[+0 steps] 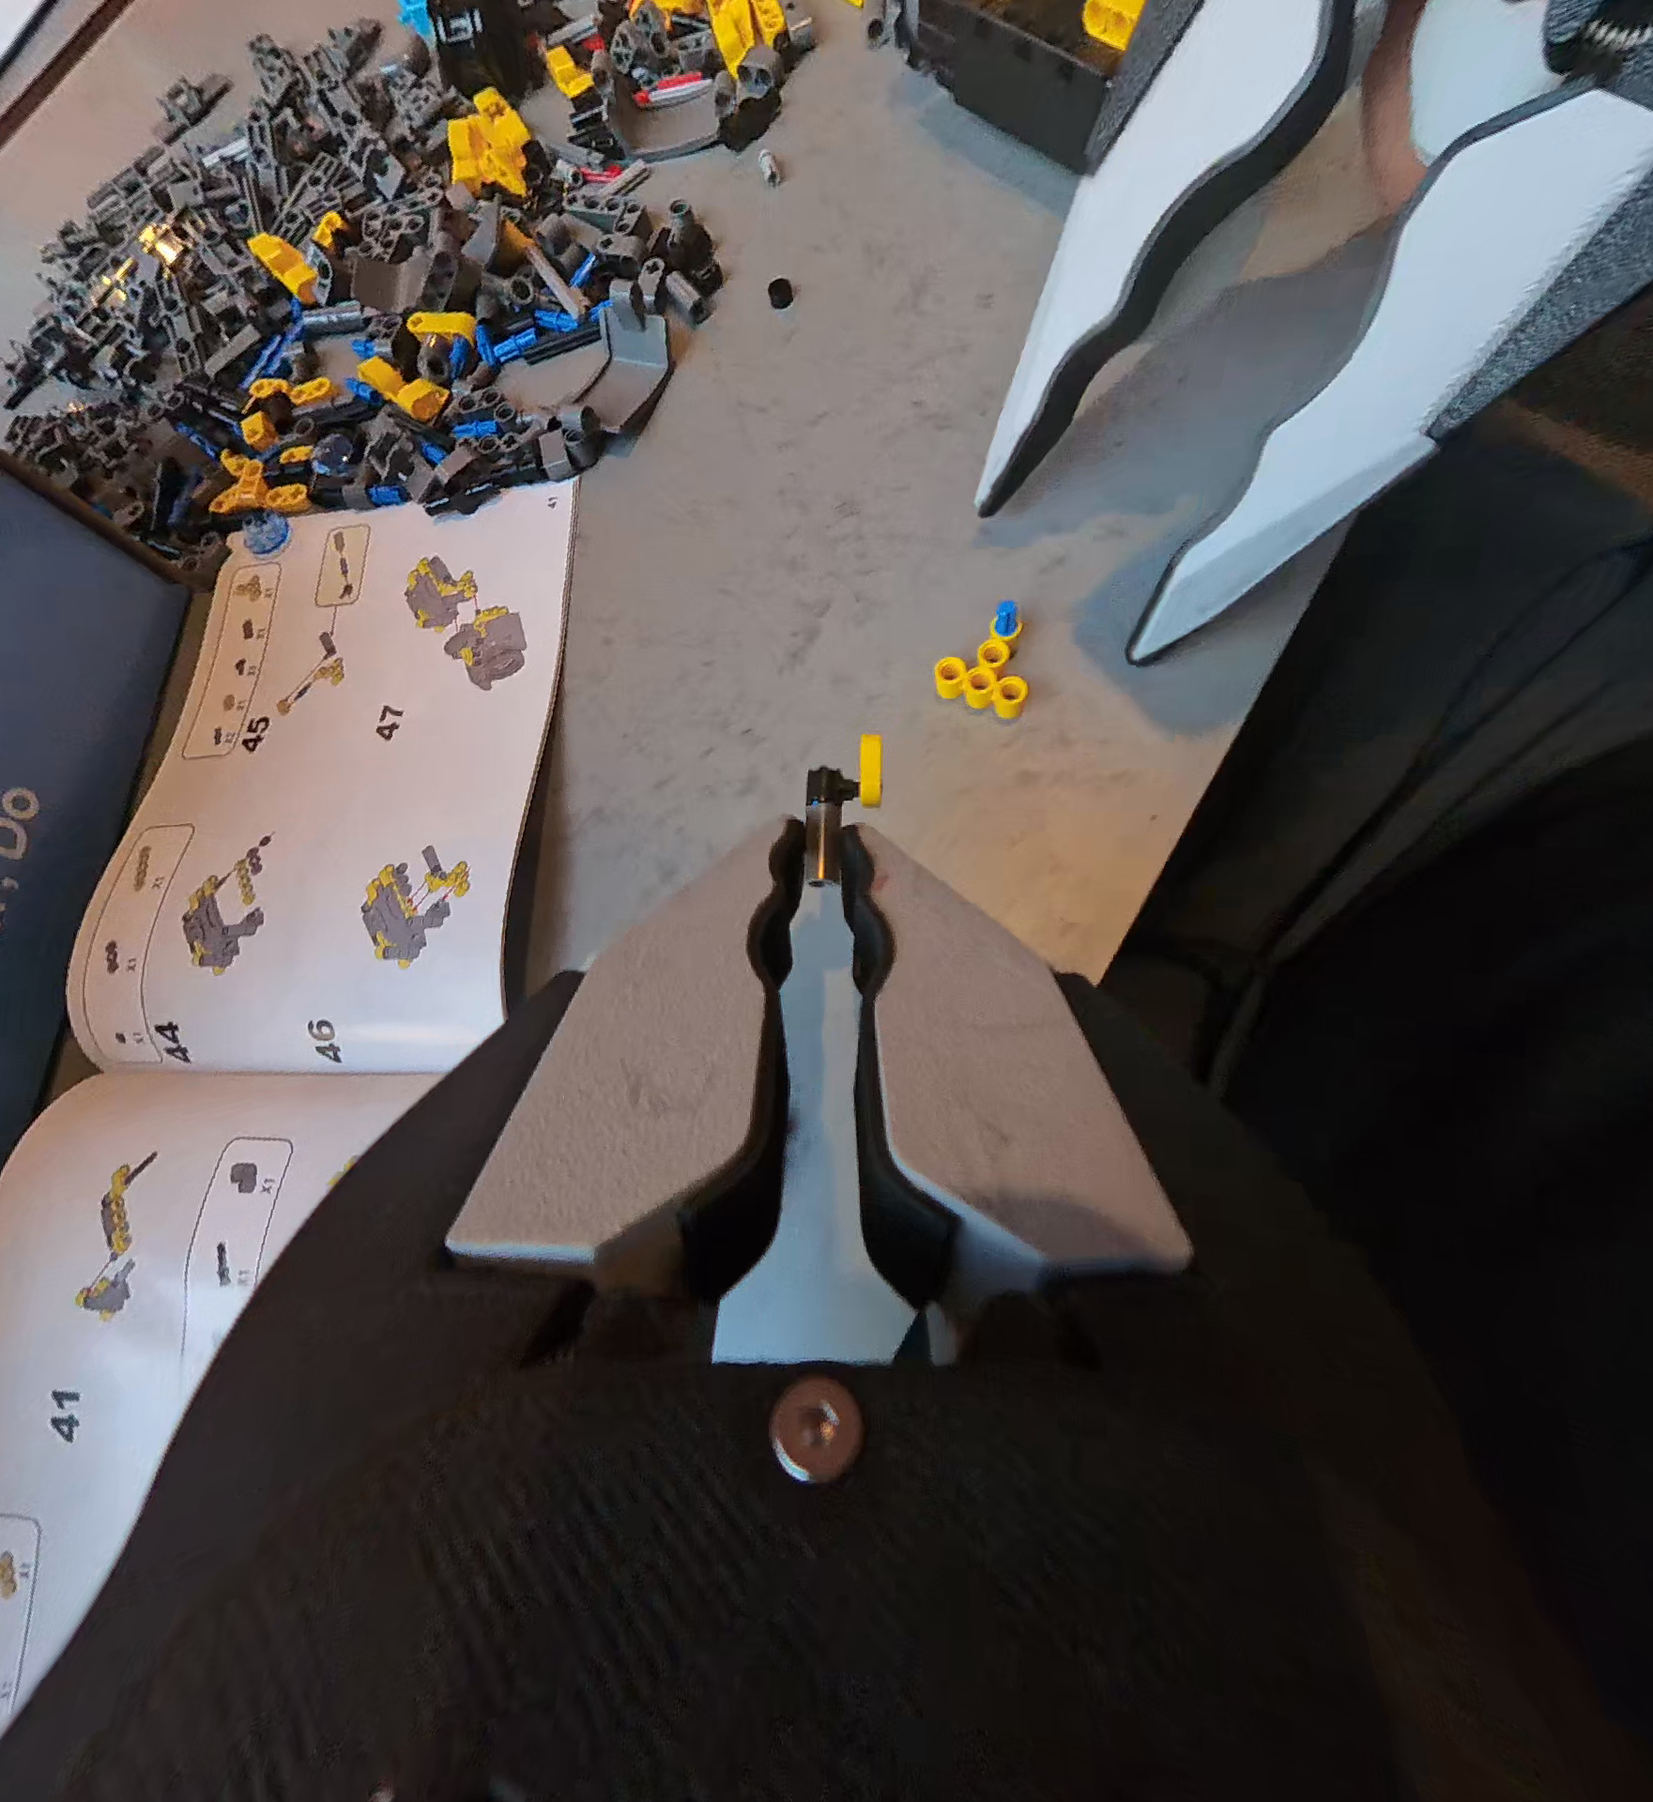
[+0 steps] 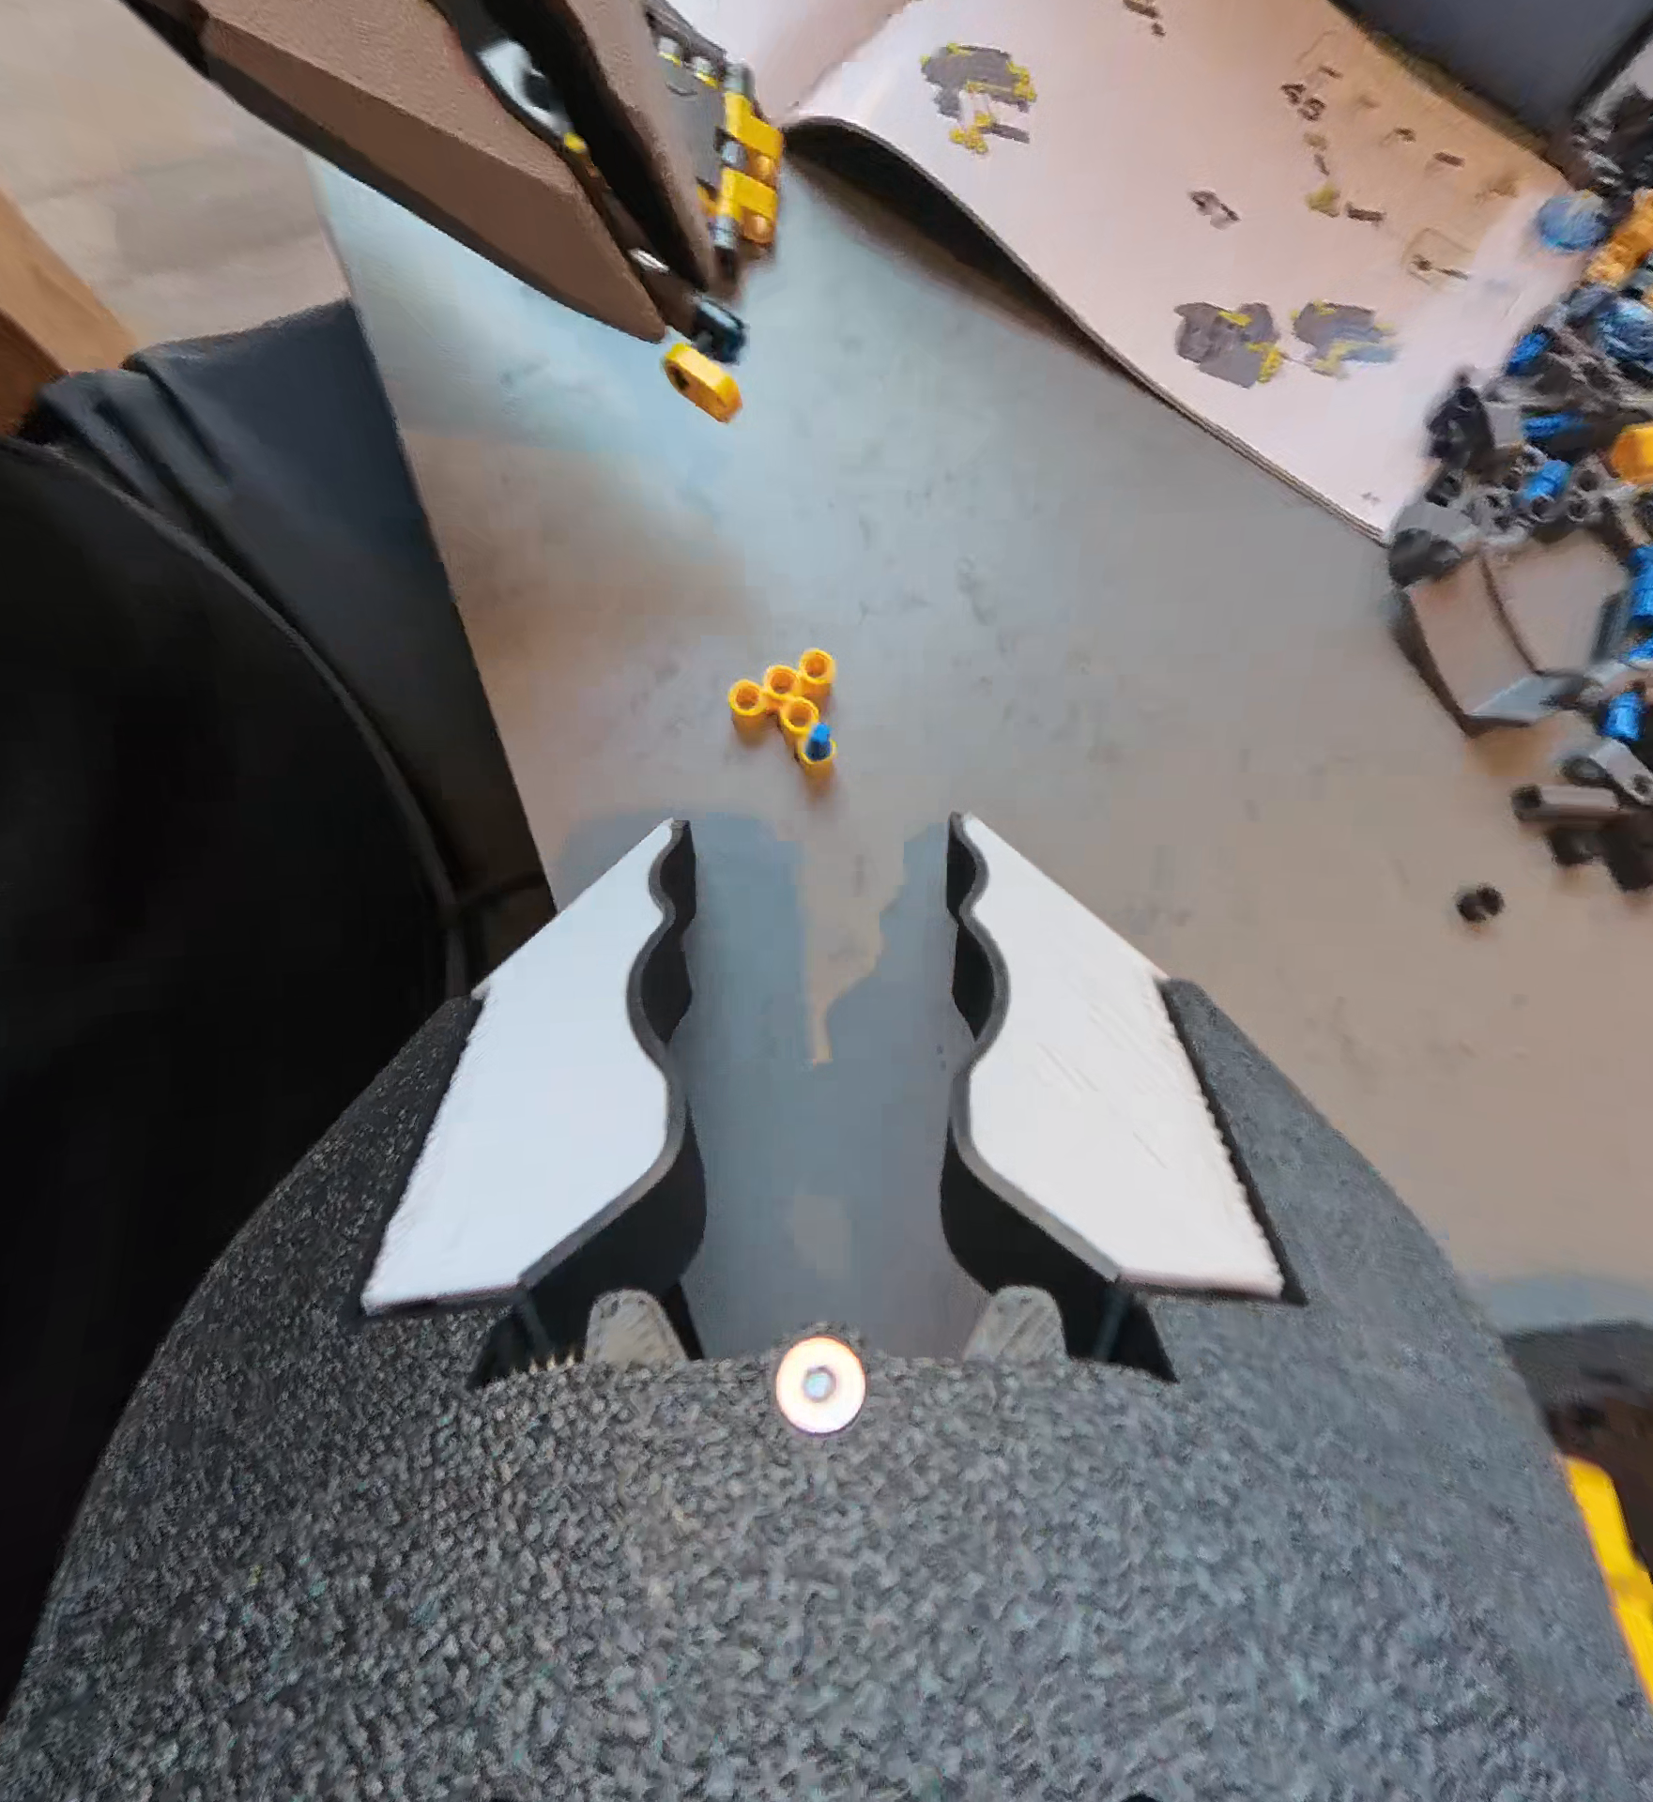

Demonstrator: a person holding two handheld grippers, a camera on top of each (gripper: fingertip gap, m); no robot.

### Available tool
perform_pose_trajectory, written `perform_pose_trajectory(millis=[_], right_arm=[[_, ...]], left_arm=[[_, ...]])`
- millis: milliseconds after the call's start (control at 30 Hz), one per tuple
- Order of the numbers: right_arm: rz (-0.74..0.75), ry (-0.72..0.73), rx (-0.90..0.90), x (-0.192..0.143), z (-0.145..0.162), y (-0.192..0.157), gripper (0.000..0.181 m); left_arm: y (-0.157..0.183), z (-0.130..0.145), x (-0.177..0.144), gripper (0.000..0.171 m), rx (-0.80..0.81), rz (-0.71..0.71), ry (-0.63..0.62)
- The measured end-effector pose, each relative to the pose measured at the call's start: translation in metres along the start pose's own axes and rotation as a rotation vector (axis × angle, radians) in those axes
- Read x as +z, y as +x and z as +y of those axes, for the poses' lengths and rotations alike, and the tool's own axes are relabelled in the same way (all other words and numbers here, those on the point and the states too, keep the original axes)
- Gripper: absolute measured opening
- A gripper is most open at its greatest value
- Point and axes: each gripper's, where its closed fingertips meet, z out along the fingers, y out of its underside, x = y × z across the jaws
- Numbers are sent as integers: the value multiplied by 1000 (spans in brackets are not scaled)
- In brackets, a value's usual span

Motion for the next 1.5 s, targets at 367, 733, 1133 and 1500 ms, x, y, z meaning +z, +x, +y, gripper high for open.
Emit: perform_pose_trajectory(millis=[367, 733, 1133, 1500], right_arm=[[-171, -48, -41, 10, -8, -42, 40], [-142, 25, -27, -1, -20, -42, 32], [-128, 135, 87, -2, -25, -20, 31], [-108, 177, 55, -2, -31, -17, 28]], left_arm=[[-2, 9, 2, 4, 53, -43, -13], [-1, 5, 4, 4, 214, -99, 44], [16, 0, 13, 4, 498, -165, 142], [18, -7, 11, 5, 707, -282, 182]])
